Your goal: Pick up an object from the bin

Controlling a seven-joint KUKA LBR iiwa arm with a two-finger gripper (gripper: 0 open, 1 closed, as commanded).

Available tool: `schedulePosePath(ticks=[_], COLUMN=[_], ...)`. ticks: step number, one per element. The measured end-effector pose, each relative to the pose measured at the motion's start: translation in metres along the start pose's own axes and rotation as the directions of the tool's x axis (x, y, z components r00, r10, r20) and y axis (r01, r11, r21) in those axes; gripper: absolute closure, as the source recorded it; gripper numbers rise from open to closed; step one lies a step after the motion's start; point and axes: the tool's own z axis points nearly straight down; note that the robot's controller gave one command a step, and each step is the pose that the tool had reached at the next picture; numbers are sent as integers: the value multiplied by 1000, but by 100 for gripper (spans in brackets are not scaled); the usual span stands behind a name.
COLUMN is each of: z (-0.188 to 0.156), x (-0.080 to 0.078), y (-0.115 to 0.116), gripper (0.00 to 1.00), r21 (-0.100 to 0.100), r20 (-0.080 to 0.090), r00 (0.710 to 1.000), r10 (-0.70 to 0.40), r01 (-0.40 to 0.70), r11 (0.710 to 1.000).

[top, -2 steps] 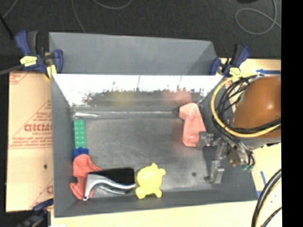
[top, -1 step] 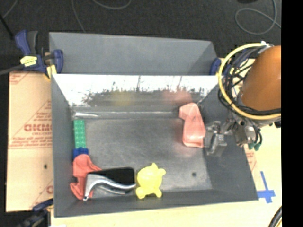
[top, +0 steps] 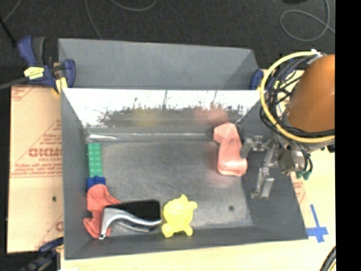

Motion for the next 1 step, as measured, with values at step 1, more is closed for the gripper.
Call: schedulePosePath(ticks=[1], z=[0], x=[0], y=[0], gripper=[0], r21=[0], r20=[0], r00=[1000], r10=[-1], r01=[1], r11=[1000])
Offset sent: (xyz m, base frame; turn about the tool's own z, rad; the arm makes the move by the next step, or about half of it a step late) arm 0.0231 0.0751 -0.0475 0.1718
